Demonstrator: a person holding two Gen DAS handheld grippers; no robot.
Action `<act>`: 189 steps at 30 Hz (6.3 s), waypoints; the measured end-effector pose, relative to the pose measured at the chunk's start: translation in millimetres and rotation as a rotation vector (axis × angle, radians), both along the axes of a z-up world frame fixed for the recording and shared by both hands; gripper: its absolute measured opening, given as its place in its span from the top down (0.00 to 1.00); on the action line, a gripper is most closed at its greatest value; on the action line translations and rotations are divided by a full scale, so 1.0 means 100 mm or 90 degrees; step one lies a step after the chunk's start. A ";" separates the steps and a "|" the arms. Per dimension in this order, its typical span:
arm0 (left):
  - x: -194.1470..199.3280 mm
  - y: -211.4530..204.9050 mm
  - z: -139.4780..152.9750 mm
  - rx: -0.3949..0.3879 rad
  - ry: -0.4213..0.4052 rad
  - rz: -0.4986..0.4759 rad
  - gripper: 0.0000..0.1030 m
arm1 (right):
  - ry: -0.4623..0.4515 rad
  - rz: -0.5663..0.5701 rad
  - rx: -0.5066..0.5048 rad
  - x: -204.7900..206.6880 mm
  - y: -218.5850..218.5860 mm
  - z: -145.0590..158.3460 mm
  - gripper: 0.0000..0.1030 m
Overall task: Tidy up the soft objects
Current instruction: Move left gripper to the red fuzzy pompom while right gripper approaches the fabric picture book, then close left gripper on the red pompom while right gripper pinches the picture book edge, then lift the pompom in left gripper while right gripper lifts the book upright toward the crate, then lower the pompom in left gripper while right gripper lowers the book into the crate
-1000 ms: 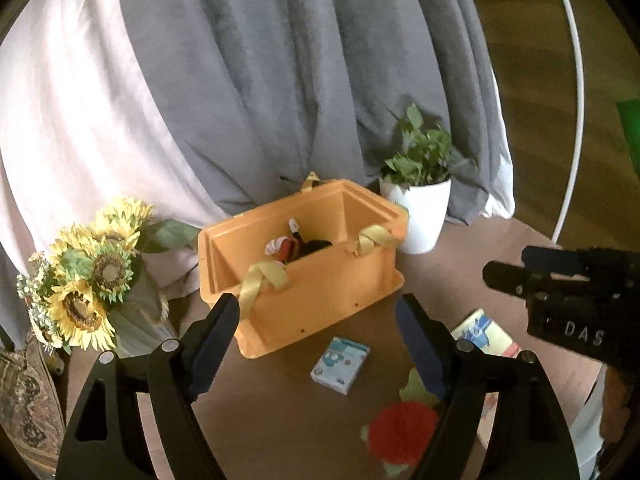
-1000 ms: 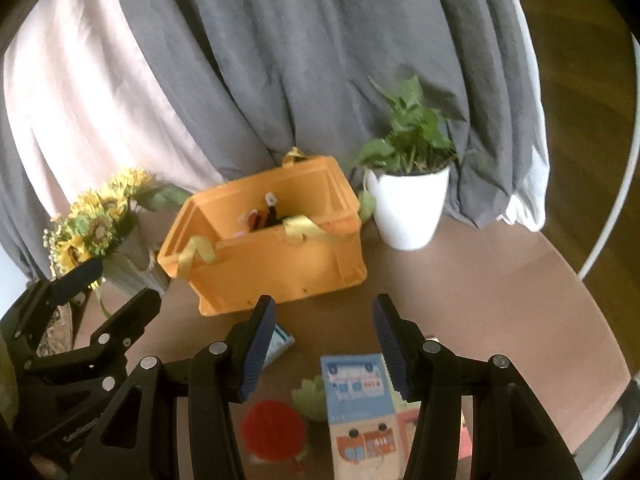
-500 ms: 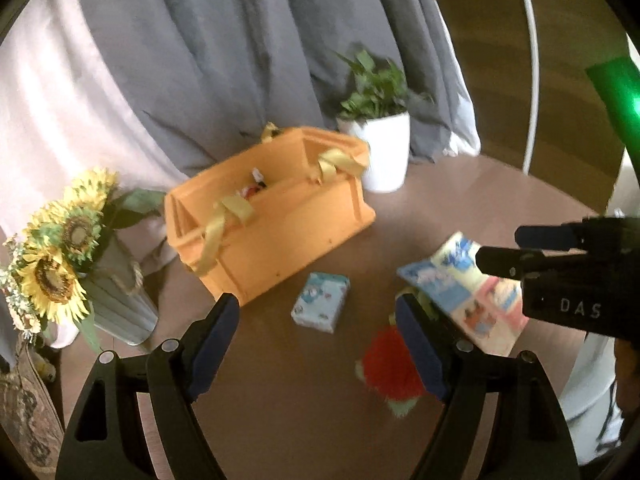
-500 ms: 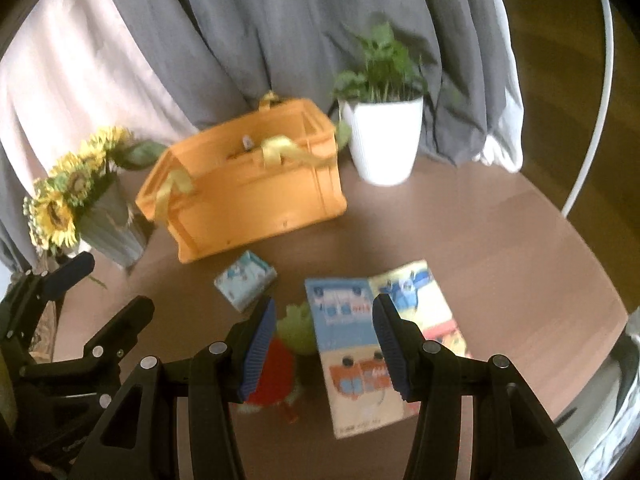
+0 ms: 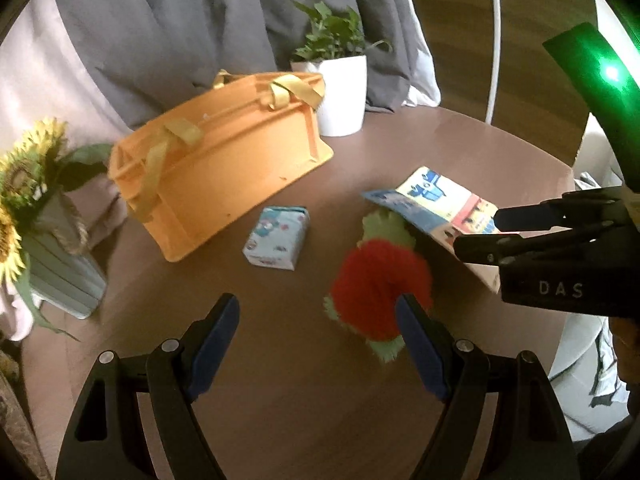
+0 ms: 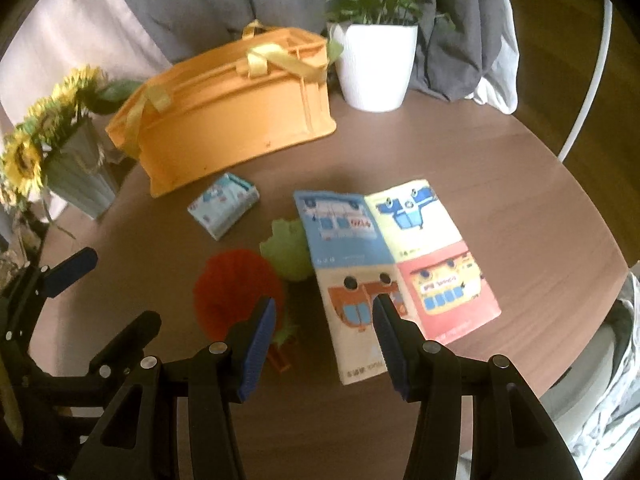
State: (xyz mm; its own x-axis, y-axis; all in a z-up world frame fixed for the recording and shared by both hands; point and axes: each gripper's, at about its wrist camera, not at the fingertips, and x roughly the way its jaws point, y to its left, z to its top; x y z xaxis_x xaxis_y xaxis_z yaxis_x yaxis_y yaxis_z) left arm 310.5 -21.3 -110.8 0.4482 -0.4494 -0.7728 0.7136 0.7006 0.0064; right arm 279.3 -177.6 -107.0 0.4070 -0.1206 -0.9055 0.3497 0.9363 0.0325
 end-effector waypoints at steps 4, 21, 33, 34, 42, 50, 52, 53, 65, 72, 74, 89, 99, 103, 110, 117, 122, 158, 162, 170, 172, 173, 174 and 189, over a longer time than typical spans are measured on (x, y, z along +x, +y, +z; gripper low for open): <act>-0.03 -0.02 -0.13 0.001 -0.003 -0.022 0.22 | 0.014 -0.002 -0.015 -0.02 0.03 -0.14 0.50; 0.04 -0.28 -0.54 -0.018 -0.007 -0.120 0.21 | 0.019 -0.012 -0.070 0.01 0.03 -0.50 0.50; 0.13 -0.54 -0.72 -0.031 0.031 -0.147 0.21 | 0.015 -0.032 -0.064 0.03 -0.13 -0.65 0.50; 0.15 -0.55 -0.73 -0.036 0.040 -0.145 0.21 | 0.012 -0.032 -0.063 0.03 -0.14 -0.65 0.50; 0.21 -0.60 -0.77 -0.055 0.067 -0.128 0.33 | -0.009 -0.023 -0.056 0.01 -0.17 -0.65 0.69; 0.16 -0.60 -0.79 -0.055 0.087 -0.100 0.55 | -0.017 -0.031 -0.023 -0.04 -0.22 -0.63 0.90; 0.14 -0.60 -0.77 -0.057 0.086 -0.092 0.60 | -0.022 -0.033 -0.019 -0.05 -0.23 -0.60 0.92; 0.13 -0.59 -0.75 -0.061 0.089 -0.086 0.63 | -0.024 -0.033 -0.018 -0.05 -0.24 -0.59 0.94; 0.06 -0.55 -0.34 -0.114 0.087 -0.017 0.66 | -0.084 -0.043 -0.013 -0.16 -0.34 -0.27 0.97; 0.13 -0.60 -0.06 -0.129 0.074 0.005 0.66 | -0.119 -0.041 -0.009 -0.14 -0.38 -0.05 0.97; 0.15 -0.61 0.03 -0.135 0.071 0.011 0.66 | -0.129 -0.040 -0.007 -0.13 -0.39 0.01 0.97; 0.27 -0.54 0.58 -0.148 0.026 0.055 0.66 | -0.208 -0.024 0.026 -0.04 -0.39 0.51 0.98; 0.49 -0.40 0.92 -0.152 -0.005 0.111 0.66 | -0.265 0.017 0.028 0.17 -0.25 0.86 0.97; 0.56 -0.33 1.05 -0.157 -0.024 0.132 0.66 | -0.284 0.036 0.026 0.27 -0.21 0.96 0.97; 0.68 -0.21 1.26 -0.166 -0.060 0.167 0.66 | -0.320 0.074 0.029 0.47 -0.16 1.14 0.98; 0.87 -0.10 1.45 -0.168 -0.091 0.191 0.66 | -0.359 0.111 0.037 0.68 -0.11 1.30 0.97; 1.03 -0.05 1.53 -0.162 -0.112 0.207 0.66 | -0.381 0.130 0.050 0.89 -0.07 1.37 0.97; 2.57 -0.08 1.07 -0.111 -0.076 0.267 0.66 | -0.402 0.160 0.065 2.48 -0.09 1.17 0.97; 2.65 -0.13 0.87 -0.097 -0.059 0.258 0.66 | -0.370 0.152 0.074 2.58 -0.11 0.96 0.97; 2.77 -0.26 0.53 -0.070 -0.016 0.248 0.66 | -0.303 0.141 0.092 2.71 -0.17 0.55 0.97; 2.80 -0.28 0.46 -0.064 -0.009 0.247 0.66 | -0.285 0.131 0.110 2.77 -0.22 0.45 0.97; 2.82 -0.28 0.42 -0.062 -0.007 0.247 0.66 | -0.271 0.124 0.121 2.80 -0.25 0.39 0.97; 2.83 -0.29 0.40 -0.059 -0.005 0.247 0.66 | -0.260 0.119 0.127 2.83 -0.27 0.34 0.97; 3.03 -0.37 0.04 -0.038 0.077 0.237 0.66 | -0.114 0.107 0.120 3.25 -0.33 -0.10 0.97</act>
